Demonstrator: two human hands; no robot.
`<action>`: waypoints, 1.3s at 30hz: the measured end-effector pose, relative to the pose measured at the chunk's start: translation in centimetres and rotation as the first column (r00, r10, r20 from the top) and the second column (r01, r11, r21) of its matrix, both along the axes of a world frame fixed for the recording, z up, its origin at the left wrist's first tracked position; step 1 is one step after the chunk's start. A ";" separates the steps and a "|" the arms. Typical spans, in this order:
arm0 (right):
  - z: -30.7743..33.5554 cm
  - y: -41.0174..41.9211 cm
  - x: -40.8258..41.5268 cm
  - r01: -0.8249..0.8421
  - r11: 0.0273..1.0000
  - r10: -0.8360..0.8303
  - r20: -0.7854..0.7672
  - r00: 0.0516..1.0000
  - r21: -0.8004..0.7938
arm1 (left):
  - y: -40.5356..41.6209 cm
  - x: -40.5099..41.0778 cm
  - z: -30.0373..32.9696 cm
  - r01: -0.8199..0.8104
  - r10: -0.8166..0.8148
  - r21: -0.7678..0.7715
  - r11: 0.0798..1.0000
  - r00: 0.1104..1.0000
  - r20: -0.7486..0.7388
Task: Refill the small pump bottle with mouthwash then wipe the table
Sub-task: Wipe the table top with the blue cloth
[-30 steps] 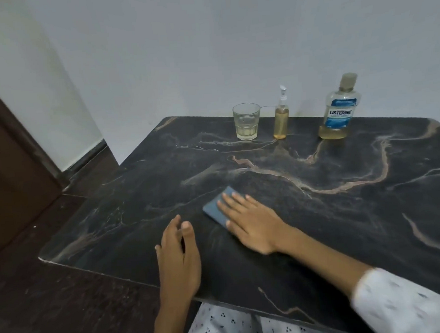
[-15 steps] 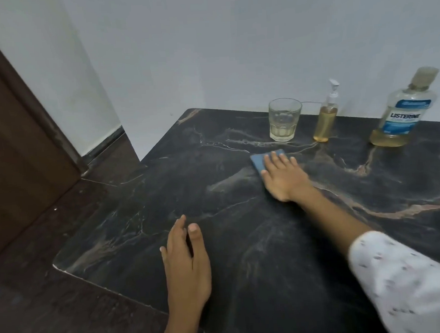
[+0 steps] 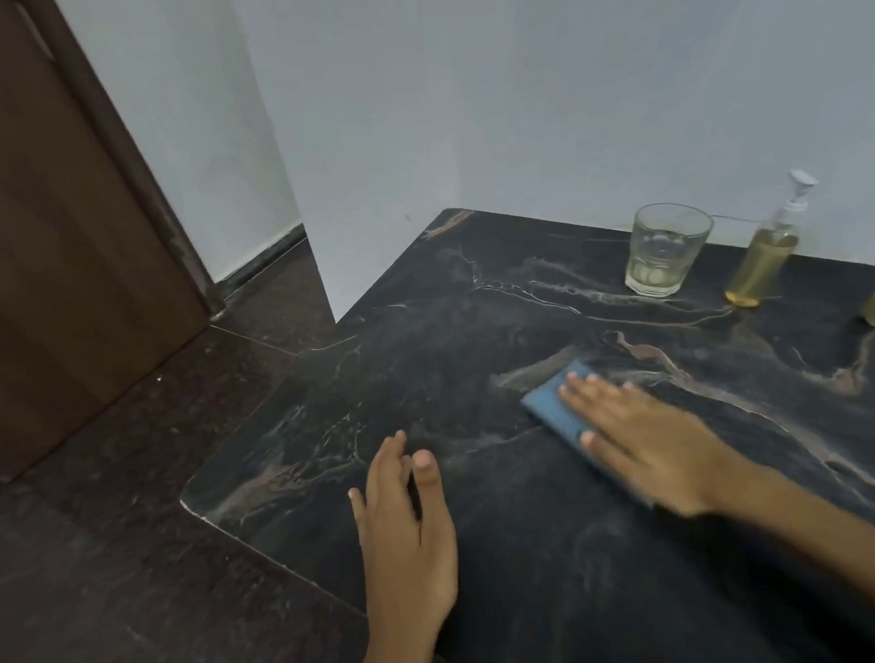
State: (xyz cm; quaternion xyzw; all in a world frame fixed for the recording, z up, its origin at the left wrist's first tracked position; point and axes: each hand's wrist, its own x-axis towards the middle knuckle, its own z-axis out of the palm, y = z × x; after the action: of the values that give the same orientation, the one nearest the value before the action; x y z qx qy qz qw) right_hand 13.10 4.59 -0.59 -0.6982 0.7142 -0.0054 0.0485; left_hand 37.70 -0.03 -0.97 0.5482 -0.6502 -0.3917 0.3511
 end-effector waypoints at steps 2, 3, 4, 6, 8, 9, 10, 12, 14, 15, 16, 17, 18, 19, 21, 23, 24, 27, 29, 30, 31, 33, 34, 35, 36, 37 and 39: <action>0.1 -3.4 -2.0 0.122 0.993 -0.122 -0.027 0.992 -0.001 | -0.1 0.0 0.1 0.014 -0.014 0.017 1.000 1.000 0.003; 0.0 -5.7 -2.3 0.184 0.983 -0.184 -0.028 0.983 0.005 | -0.1 0.1 0.2 0.020 -0.020 0.032 0.999 1.000 0.001; -0.1 -8.3 -2.1 0.245 0.969 -0.245 -0.017 0.969 0.017 | 0.0 0.1 0.2 0.022 -0.022 0.052 0.998 1.000 -0.006; -0.2 -13.2 -0.3 0.329 0.944 -0.329 -0.004 0.944 0.030 | 0.0 0.2 0.3 0.019 -0.017 0.077 0.997 0.999 -0.035; -0.3 -16.9 3.1 0.323 0.945 -0.324 0.009 0.946 0.043 | 0.1 0.4 0.3 0.011 -0.006 0.073 0.997 0.997 -0.076; -0.3 -18.0 5.2 0.284 0.958 -0.285 0.017 0.958 0.048 | 0.1 0.5 0.3 0.007 0.000 0.069 0.998 0.995 -0.101; -0.4 -18.6 7.3 0.226 0.973 -0.228 0.023 0.973 0.048 | 0.2 0.7 0.4 0.003 0.005 0.061 0.998 0.992 -0.124; -0.5 -17.9 10.7 0.085 0.996 -0.086 0.032 0.996 0.037 | 0.4 1.1 0.4 -0.011 0.015 0.030 0.999 0.987 -0.157; -0.3 -14.9 12.2 -0.061 0.998 0.061 0.048 0.997 0.001 | 0.5 1.5 0.3 -0.022 0.022 0.000 1.000 0.983 -0.181; -0.3 -12.9 12.3 -0.132 0.991 0.133 0.060 0.989 -0.019 | 0.5 1.7 0.2 -0.025 0.023 -0.011 1.000 0.982 -0.190; -0.3 -10.9 12.1 -0.196 0.980 0.198 0.071 0.978 -0.034 | 0.6 2.0 0.1 -0.027 0.022 -0.020 0.999 0.980 -0.196; -0.3 -9.0 11.4 -0.241 0.969 0.244 0.076 0.967 -0.043 | 0.7 2.1 0.1 -0.027 0.021 -0.026 0.999 0.979 -0.201; -0.3 -7.2 10.6 -0.261 0.964 0.264 0.075 0.962 -0.045 | 0.8 2.2 0.1 -0.027 0.021 -0.028 0.999 0.978 -0.206; -0.2 -5.8 9.4 -0.253 0.966 0.256 0.068 0.964 -0.042 | 0.9 2.3 0.1 -0.029 0.022 -0.031 0.999 0.977 -0.210; 0.0 -4.2 6.8 -0.183 0.983 0.184 0.043 0.982 -0.026 | 1.0 2.1 0.1 -0.038 0.030 -0.036 0.999 0.979 -0.201; 0.2 -3.9 4.2 -0.093 0.996 0.093 0.011 0.996 0.011 | 1.2 1.7 0.3 -0.047 0.041 -0.033 0.998 0.986 -0.162; 0.2 -4.2 3.2 -0.054 0.998 0.054 0.004 0.999 0.028 | 1.4 1.5 0.4 -0.052 0.047 -0.030 0.998 0.989 -0.144; -0.2 -6.6 1.4 0.053 0.998 -0.054 0.028 0.998 0.029 | 1.7 1.0 0.7 -0.080 0.078 -0.017 0.997 0.992 -0.098; -0.3 -9.5 1.1 0.134 0.991 -0.135 0.060 0.989 0.024 | 1.6 0.2 1.0 -0.108 0.108 -0.004 0.994 0.991 -0.074; -0.3 -11.2 1.1 0.171 0.985 -0.172 0.076 0.982 0.021 | 1.5 -0.3 1.1 -0.120 0.120 0.003 0.993 0.990 -0.068; -0.3 -13.0 1.2 0.199 0.980 -0.200 0.087 0.976 0.018 | 1.5 -0.9 1.2 -0.126 0.127 0.008 0.992 0.990 -0.065; -0.2 -16.6 2.0 0.207 0.978 -0.207 0.100 0.973 0.016 | 1.1 -2.0 1.3 -0.134 0.134 0.008 0.991 0.989 -0.059; -0.2 -18.3 2.6 0.186 0.982 -0.187 0.103 0.977 0.015 | 0.8 -2.5 1.2 -0.139 0.139 0.011 0.990 0.989 -0.057; -0.2 -19.9 3.4 0.150 0.989 -0.151 0.104 0.983 0.013 | 0.4 -2.9 1.1 -0.149 0.150 0.018 0.989 0.987 -0.059; -0.2 -21.2 4.1 0.098 0.995 -0.099 0.102 0.990 0.008 | -0.1 -3.4 1.0 -0.166 0.167 0.026 0.986 0.984 -0.062; -0.3 -22.0 4.9 0.032 0.999 -0.033 0.097 0.995 0.005 | -0.5 -3.8 1.0 -0.188 0.190 0.035 0.982 0.980 -0.064; -0.5 -22.3 6.1 -0.123 0.992 0.123 0.086 0.989 -0.004 | -1.3 -4.5 1.0 -0.237 0.241 0.062 0.970 0.968 -0.072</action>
State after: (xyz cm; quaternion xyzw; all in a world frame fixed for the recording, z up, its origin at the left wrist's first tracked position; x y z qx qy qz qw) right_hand 19.22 -17.74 -1.08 -0.7401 0.6669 -0.0320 0.0797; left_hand 33.23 -1.31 -0.01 0.6156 -0.5544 -0.3852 0.4066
